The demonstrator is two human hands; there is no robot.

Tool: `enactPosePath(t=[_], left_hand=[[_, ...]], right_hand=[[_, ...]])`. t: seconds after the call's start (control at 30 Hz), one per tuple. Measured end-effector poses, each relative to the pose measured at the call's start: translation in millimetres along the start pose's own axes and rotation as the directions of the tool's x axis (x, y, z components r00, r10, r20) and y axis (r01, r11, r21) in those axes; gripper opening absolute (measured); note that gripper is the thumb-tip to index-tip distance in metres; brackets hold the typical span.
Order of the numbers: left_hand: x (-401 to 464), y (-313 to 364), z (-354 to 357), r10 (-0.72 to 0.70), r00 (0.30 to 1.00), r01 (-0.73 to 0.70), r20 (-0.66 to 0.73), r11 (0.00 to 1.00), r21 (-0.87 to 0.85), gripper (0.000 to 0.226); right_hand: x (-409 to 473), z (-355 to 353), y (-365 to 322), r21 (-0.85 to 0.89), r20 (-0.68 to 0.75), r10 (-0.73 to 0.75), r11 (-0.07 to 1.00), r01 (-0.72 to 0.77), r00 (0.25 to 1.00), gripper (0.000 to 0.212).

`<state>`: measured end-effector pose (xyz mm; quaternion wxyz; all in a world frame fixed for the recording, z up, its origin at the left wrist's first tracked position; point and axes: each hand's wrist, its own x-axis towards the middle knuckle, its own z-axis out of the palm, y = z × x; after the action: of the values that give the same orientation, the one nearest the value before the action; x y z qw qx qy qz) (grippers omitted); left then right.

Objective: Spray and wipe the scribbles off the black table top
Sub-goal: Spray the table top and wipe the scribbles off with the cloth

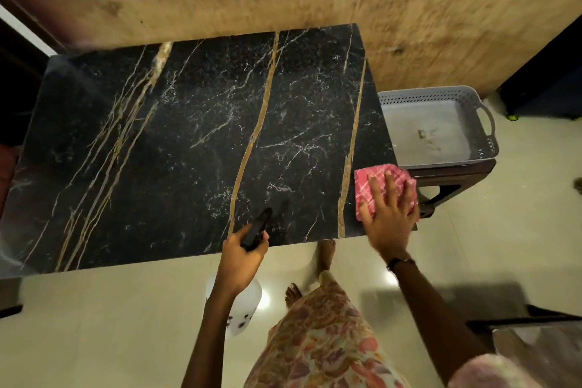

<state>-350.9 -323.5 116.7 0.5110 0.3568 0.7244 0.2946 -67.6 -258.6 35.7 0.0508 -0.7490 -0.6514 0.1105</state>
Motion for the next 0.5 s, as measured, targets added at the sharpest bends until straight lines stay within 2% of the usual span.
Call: enactPosePath(t=[0.07, 0.17, 0.27, 0.37, 0.5], left_hand=[[0, 4, 7, -0.001, 1.000, 0.000, 0.016, 1.000, 0.005, 0.004], [1, 11, 17, 0.002, 0.999, -0.003, 0.052, 1.000, 0.023, 0.009], [4, 19, 24, 0.026, 0.996, -0.029, 0.080, 0.999, 0.041, 0.009], [8, 24, 27, 0.042, 0.994, -0.049, 0.099, 0.997, 0.062, 0.006], [13, 30, 31, 0.057, 0.993, -0.065, 0.106, 0.996, 0.069, 0.014]], right_hand=[[-30, 12, -23, 0.051, -0.009, 0.052, 0.997, -0.051, 0.999, 0.068], [-62, 26, -49, 0.068, -0.008, 0.002, 0.998, -0.002, 1.000, 0.065], [-58, 28, -39, 0.053, -0.068, 0.009, 0.999, -0.005, 0.998, 0.066], [-41, 21, -10, 0.086, -0.099, 0.214, 0.975, -0.205, 0.972, 0.068], [-9, 5, 15, 0.220, -0.036, 0.436, 0.881, -0.418, 0.899, 0.061]])
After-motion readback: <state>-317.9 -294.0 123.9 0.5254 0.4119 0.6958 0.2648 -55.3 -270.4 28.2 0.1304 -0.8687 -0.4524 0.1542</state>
